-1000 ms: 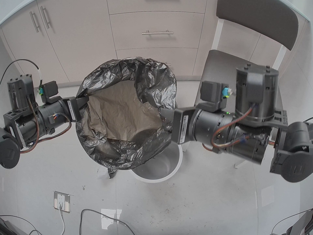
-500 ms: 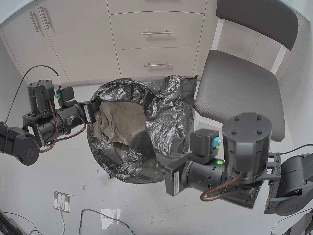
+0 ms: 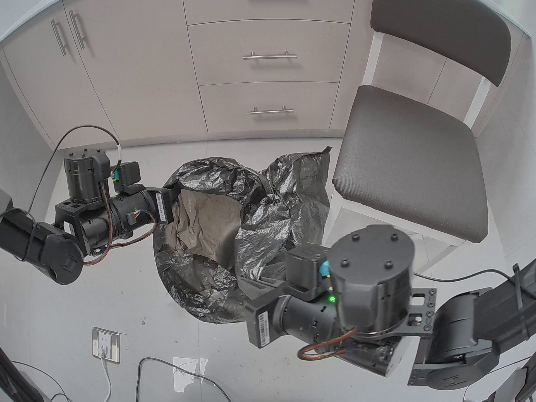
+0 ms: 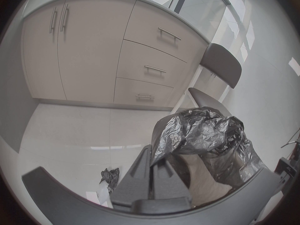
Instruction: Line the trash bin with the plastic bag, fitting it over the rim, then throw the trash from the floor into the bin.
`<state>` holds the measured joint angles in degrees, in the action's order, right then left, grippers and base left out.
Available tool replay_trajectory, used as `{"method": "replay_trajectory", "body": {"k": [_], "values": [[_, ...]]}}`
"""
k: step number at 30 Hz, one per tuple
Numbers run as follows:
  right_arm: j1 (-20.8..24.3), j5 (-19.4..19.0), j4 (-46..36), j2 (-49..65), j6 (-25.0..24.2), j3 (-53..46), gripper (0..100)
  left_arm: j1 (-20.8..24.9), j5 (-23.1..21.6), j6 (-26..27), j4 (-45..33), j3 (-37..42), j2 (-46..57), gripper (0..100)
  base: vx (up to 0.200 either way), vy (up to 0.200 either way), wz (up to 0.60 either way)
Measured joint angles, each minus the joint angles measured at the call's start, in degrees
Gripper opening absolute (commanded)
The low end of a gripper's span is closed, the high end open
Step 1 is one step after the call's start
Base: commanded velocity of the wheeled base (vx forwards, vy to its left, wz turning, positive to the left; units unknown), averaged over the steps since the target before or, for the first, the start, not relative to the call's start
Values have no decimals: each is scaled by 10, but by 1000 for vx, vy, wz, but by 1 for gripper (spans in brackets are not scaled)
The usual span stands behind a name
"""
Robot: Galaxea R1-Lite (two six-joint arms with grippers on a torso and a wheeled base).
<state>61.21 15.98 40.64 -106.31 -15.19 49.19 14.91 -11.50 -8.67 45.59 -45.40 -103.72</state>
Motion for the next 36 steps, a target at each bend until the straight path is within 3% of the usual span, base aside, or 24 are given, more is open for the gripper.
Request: {"method": "replay_trajectory", "body": {"k": [7,15,36], "values": [[-10,1,8,-44,5,41,0,-4,1,5,39,-9,-43,0,0,0,0],[-50,3,9,-70,14,66,0,-12,5,6,64,-37,-102,0,0,0,0],[-119,14,40,-129,32,123,0,-14,9,0,59,-105,-178,0,0,0,0]]}}
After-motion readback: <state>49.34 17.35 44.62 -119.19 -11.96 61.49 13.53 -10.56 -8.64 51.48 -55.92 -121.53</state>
